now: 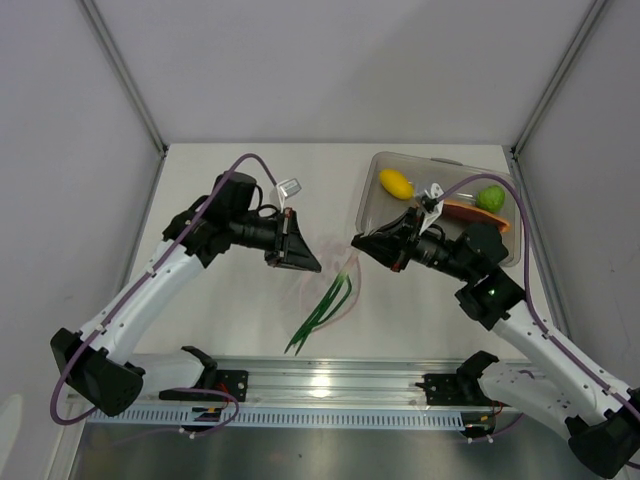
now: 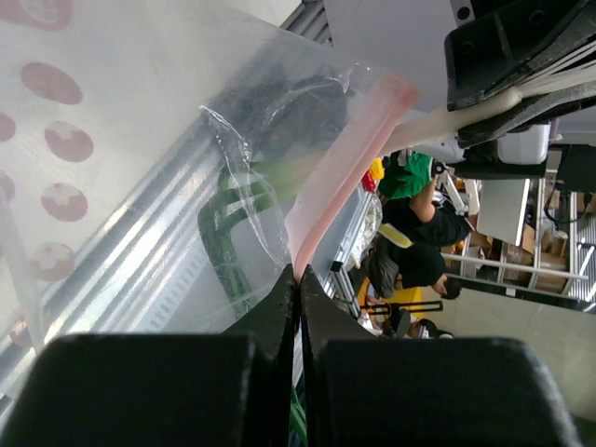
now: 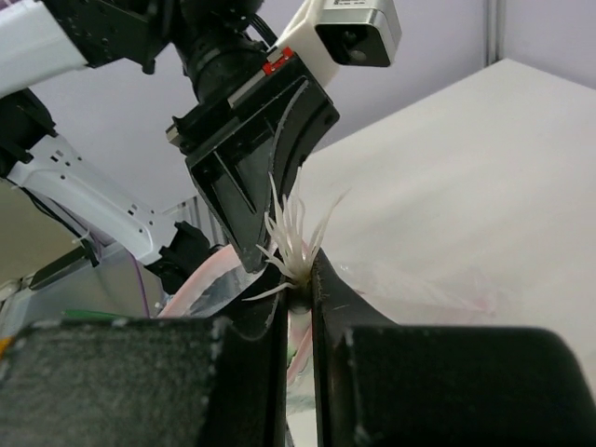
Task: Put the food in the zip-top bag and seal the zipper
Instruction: Place the fake vegetable in the zipper food storage bag.
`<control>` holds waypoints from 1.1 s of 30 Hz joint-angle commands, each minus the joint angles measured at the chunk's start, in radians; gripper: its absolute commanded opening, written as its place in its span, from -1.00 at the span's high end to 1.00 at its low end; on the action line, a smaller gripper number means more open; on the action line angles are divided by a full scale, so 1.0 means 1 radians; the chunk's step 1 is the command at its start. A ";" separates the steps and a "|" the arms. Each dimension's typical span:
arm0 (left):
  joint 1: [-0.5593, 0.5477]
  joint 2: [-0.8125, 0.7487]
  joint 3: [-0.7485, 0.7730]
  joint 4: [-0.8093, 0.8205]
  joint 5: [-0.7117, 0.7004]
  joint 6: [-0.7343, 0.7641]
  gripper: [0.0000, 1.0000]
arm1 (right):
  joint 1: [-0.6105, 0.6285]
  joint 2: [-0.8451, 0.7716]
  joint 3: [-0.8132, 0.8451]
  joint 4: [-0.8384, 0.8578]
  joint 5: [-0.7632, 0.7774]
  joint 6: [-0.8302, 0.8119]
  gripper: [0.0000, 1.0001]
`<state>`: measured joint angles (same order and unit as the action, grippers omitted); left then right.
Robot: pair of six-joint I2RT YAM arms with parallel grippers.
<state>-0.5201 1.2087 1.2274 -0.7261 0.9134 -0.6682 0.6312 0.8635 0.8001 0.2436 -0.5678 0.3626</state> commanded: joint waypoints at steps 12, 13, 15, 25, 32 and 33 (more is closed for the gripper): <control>0.008 -0.006 0.067 -0.048 -0.024 -0.019 0.99 | 0.126 0.035 0.123 -0.174 0.137 -0.151 1.00; 0.006 -0.006 0.069 -0.052 -0.030 -0.018 0.99 | 0.139 0.043 0.125 -0.178 0.169 -0.154 1.00; 0.006 -0.011 0.072 -0.055 -0.050 -0.022 0.99 | 0.185 0.066 0.139 -0.199 0.222 -0.169 1.00; 0.006 0.008 0.055 -0.027 -0.105 -0.079 0.99 | 0.300 0.138 0.177 -0.320 0.430 -0.209 1.00; 0.006 -0.017 0.041 -0.035 -0.171 -0.073 0.99 | 0.305 0.091 0.149 -0.308 0.482 -0.197 1.00; 0.006 -0.023 0.044 -0.038 -0.176 -0.070 0.99 | 0.302 0.097 0.154 -0.308 0.480 -0.194 1.00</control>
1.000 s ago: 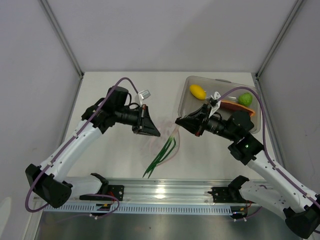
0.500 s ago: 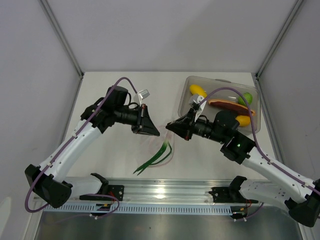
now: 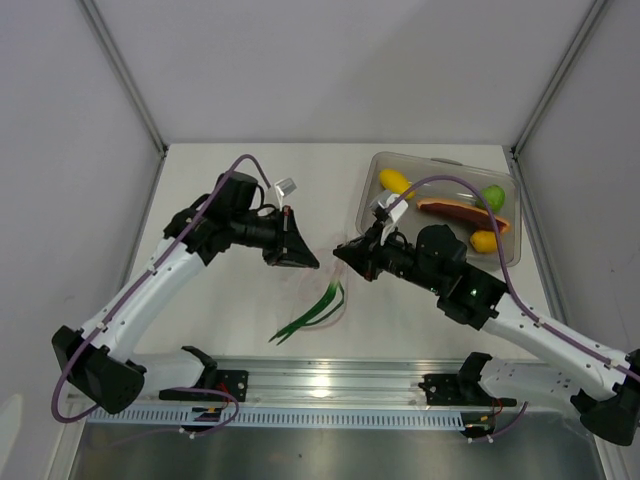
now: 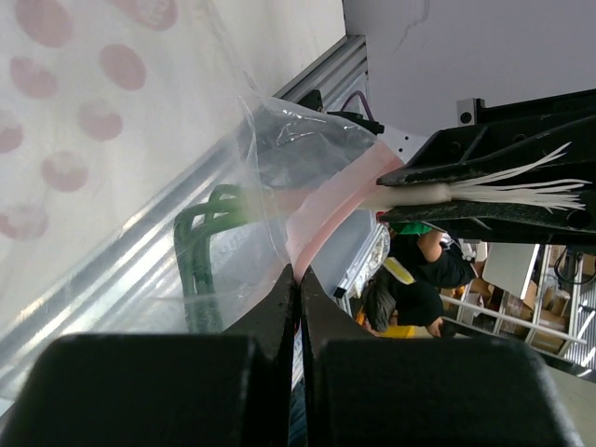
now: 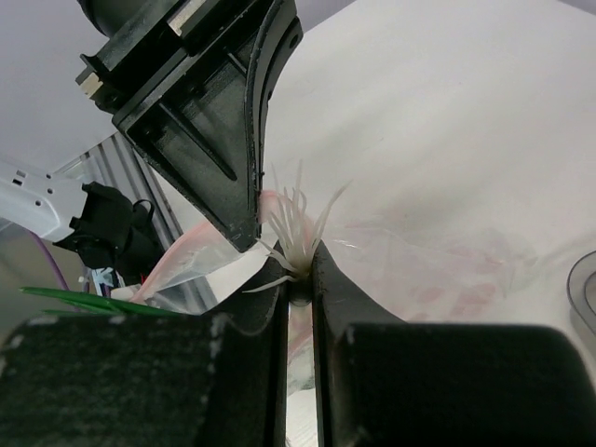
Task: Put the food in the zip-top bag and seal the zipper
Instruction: Place the fake vegetable in the zipper food storage bag.
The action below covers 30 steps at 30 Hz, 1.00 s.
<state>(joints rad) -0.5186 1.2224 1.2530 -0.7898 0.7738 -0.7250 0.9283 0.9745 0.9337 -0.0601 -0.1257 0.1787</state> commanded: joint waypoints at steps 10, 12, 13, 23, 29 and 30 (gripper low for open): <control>0.005 -0.051 0.043 0.001 -0.019 -0.005 0.99 | 0.023 -0.008 -0.015 0.048 0.021 0.009 1.00; 0.005 -0.047 0.051 0.001 -0.016 -0.011 0.99 | 0.059 -0.013 -0.013 0.042 0.020 -0.028 1.00; 0.005 -0.040 0.052 0.001 -0.015 -0.016 0.99 | 0.079 -0.016 -0.010 0.034 0.049 -0.050 1.00; 0.005 0.012 0.051 0.053 0.123 -0.129 0.99 | 0.228 -0.010 0.097 -0.050 0.349 -0.257 1.00; 0.005 0.020 0.042 0.046 0.165 -0.105 0.99 | 0.228 -0.005 0.120 -0.023 0.403 -0.334 1.00; 0.005 0.011 0.034 0.047 0.163 -0.103 0.99 | 0.230 -0.007 0.116 -0.018 0.403 -0.338 1.00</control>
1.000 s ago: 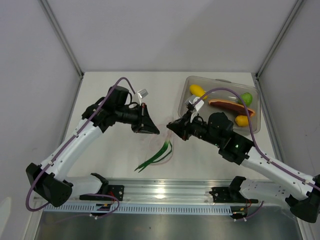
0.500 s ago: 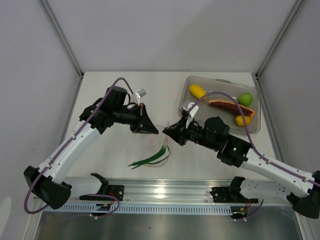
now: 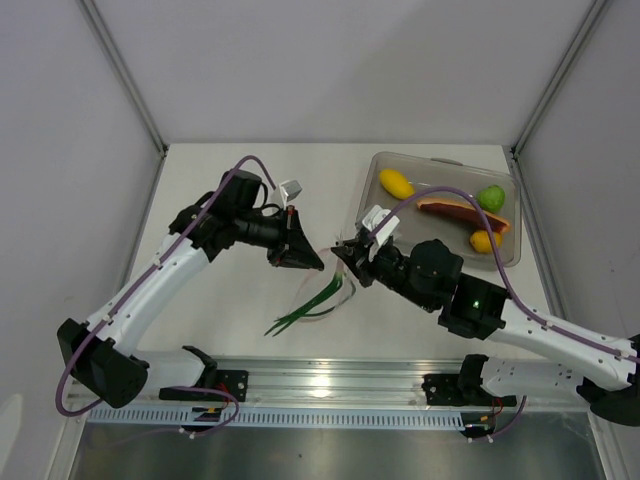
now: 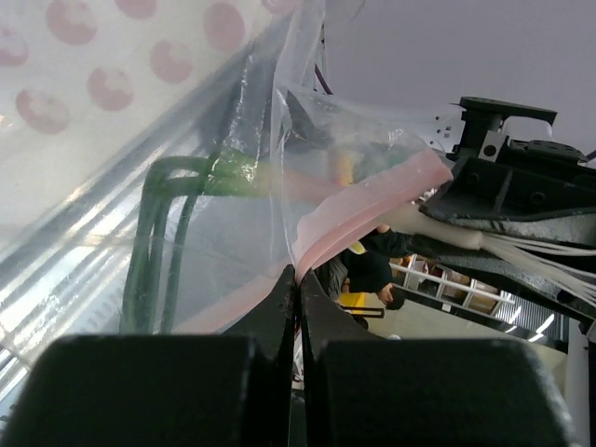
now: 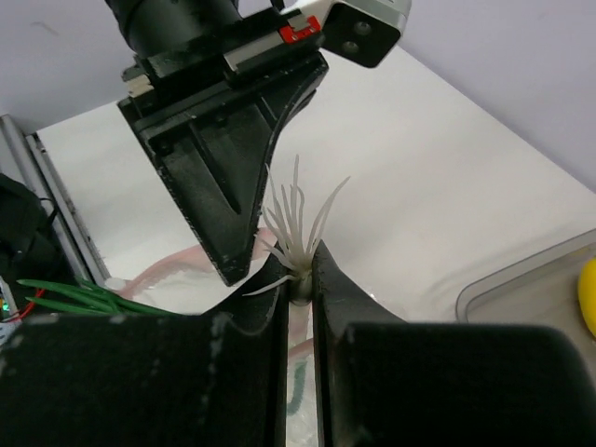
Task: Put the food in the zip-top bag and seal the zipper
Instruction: Place the fake vegetable in the zipper food storage bag.
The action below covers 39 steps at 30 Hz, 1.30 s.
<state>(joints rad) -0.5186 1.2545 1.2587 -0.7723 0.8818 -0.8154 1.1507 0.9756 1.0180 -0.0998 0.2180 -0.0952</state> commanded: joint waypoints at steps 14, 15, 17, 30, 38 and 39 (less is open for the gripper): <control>0.019 0.005 0.053 0.154 0.109 -0.200 0.99 | 0.181 0.043 -0.036 -0.003 0.123 -0.109 1.00; 0.020 0.003 0.048 0.166 0.111 -0.218 0.99 | 0.179 0.049 -0.038 -0.012 0.115 -0.110 1.00; 0.023 0.006 0.047 0.180 0.118 -0.225 0.99 | 0.179 0.069 -0.032 -0.031 0.107 -0.112 1.00; 0.031 -0.013 0.010 0.168 0.117 -0.199 0.99 | 0.120 0.025 -0.021 -0.089 0.198 -0.144 0.80; 0.031 -0.044 0.024 0.082 0.026 -0.145 0.99 | 0.067 0.038 0.155 -0.205 0.026 0.055 -0.60; 0.031 -0.047 0.025 0.073 0.011 -0.145 0.99 | 0.069 0.044 0.177 -0.222 0.023 0.086 -0.62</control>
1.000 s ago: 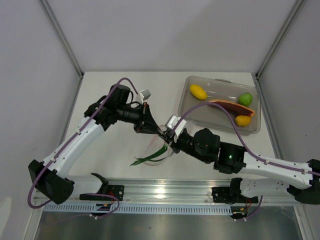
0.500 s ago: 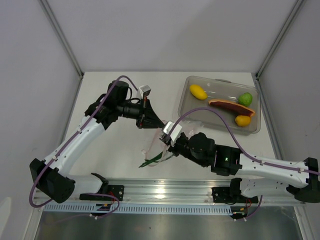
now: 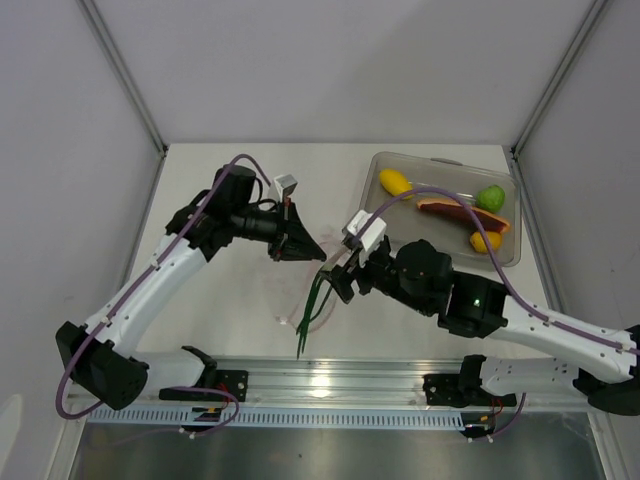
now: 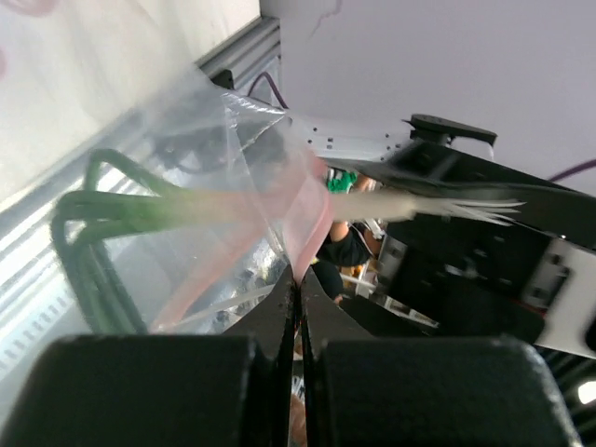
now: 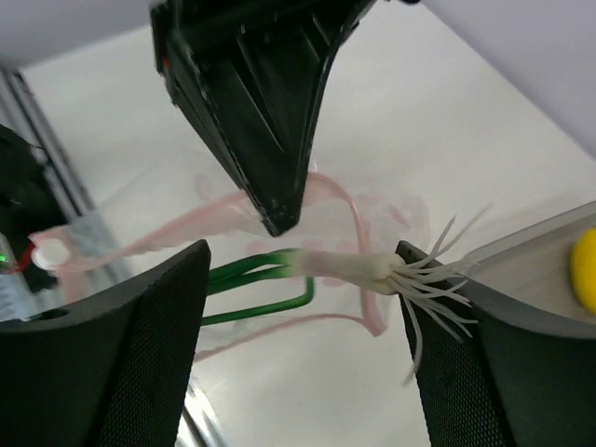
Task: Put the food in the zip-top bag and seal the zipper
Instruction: Place the fake vegetable in the zipper food storage bag.
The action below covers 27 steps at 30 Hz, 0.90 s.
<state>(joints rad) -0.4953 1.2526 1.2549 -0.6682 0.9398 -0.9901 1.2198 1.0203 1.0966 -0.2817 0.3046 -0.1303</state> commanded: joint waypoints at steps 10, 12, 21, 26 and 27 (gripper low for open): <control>0.009 -0.078 0.060 -0.064 -0.147 0.004 0.99 | -0.020 0.012 0.157 -0.195 -0.042 0.486 -0.67; 0.009 -0.084 0.048 -0.039 -0.130 -0.008 0.99 | -0.028 -0.012 0.138 -0.180 -0.058 0.489 -0.67; 0.009 -0.102 0.040 -0.031 -0.130 -0.022 0.99 | -0.059 -0.071 0.129 -0.198 -0.036 0.451 -0.37; 0.009 -0.101 0.040 -0.028 -0.107 -0.019 0.99 | -0.120 -0.071 0.126 -0.162 -0.053 0.383 -0.40; 0.009 -0.102 0.037 -0.030 -0.107 -0.016 0.99 | -0.135 -0.068 0.132 -0.162 -0.071 0.382 -0.40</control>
<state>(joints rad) -0.4938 1.1778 1.2762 -0.7238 0.8143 -0.9947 1.1240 0.9527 1.2224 -0.4797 0.2527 0.2924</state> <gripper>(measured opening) 0.005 0.699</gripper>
